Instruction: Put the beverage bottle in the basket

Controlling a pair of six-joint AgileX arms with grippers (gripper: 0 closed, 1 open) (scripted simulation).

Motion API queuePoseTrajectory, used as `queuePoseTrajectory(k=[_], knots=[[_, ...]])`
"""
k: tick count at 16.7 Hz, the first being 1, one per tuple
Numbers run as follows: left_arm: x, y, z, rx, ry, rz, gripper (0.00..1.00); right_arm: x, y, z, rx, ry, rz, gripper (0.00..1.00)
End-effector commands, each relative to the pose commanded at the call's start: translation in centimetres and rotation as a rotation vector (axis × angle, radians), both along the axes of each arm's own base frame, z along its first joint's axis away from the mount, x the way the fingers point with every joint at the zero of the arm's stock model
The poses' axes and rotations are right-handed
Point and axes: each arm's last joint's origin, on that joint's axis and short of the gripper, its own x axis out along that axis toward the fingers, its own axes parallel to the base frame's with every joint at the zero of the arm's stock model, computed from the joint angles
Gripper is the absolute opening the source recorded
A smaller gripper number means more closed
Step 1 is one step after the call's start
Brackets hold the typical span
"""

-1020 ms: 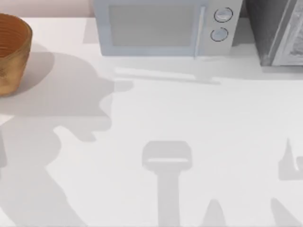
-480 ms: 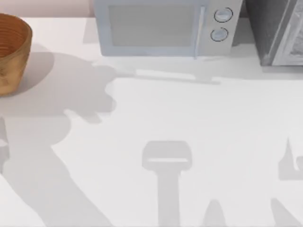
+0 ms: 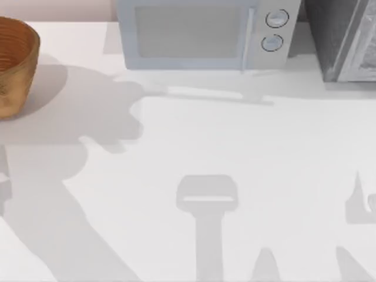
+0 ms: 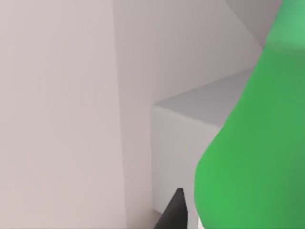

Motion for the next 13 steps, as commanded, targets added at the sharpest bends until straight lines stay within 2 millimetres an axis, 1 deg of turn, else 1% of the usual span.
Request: queuePoseTrajectory(k=[7, 8, 13], knots=[[0.0, 0.0, 0.0, 0.0, 0.0, 0.0, 0.98, 0.0, 0.0, 0.0, 0.0, 0.0, 0.0, 1.0], [0.0, 0.0, 0.0, 0.0, 0.0, 0.0, 1.0, 0.0, 0.0, 0.0, 0.0, 0.0, 0.0, 1.0], [0.0, 0.0, 0.0, 0.0, 0.0, 0.0, 1.0, 0.0, 0.0, 0.0, 0.0, 0.0, 0.0, 1.0]])
